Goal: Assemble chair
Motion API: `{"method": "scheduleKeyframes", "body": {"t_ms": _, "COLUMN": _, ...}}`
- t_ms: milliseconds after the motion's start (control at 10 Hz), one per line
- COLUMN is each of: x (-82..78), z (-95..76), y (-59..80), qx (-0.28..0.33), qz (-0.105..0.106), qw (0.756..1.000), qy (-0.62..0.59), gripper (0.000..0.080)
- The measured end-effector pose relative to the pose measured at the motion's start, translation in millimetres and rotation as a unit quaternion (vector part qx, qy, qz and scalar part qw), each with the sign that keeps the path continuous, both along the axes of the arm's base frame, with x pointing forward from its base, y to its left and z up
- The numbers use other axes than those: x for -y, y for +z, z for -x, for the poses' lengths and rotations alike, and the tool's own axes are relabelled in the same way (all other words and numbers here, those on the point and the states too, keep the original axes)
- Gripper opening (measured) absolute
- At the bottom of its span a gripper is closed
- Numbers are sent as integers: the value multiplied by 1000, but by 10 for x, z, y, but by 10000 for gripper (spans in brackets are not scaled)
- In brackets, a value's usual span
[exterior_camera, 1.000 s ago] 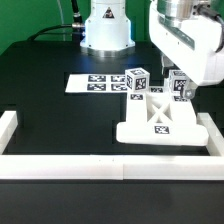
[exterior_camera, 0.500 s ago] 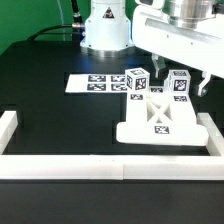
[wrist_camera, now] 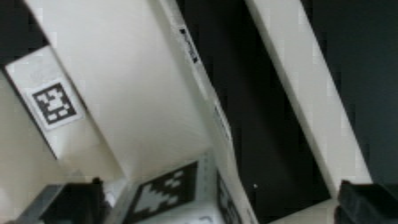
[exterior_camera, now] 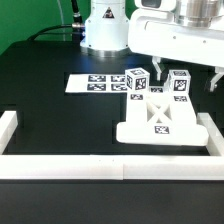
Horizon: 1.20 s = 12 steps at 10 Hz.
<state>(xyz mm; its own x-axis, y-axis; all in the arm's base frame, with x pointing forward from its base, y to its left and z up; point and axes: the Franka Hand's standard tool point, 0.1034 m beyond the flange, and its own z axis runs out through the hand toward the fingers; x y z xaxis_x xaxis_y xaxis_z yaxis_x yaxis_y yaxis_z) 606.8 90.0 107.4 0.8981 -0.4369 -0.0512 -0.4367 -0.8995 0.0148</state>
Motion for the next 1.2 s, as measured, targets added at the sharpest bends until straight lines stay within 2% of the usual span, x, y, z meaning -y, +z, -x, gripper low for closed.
{"method": "scheduleKeyframes", "body": {"t_ms": 300, "x": -22, "z": 5, "y": -4, "qx": 0, "qz": -5, "qw": 997, "qy": 82, "gripper": 649}}
{"method": "scheduleKeyframes", "body": {"t_ms": 700, "x": 66, "z": -6, "y": -15, "qx": 0, "qz": -5, "qw": 985, "qy": 175, "gripper": 649}}
{"method": "scheduleKeyframes", "body": {"t_ms": 800, "x": 114, "z": -13, "y": -19, "qx": 1, "qz": -4, "qw": 985, "qy": 172, "gripper": 524}}
{"method": "scheduleKeyframes", "body": {"t_ms": 1000, "x": 101, "z": -13, "y": -17, "qx": 1, "qz": -4, "qw": 985, "qy": 172, "gripper": 265}}
{"method": "scheduleKeyframes", "body": {"t_ms": 1200, "x": 106, "z": -13, "y": -18, "qx": 1, "qz": -4, "qw": 986, "qy": 169, "gripper": 268}}
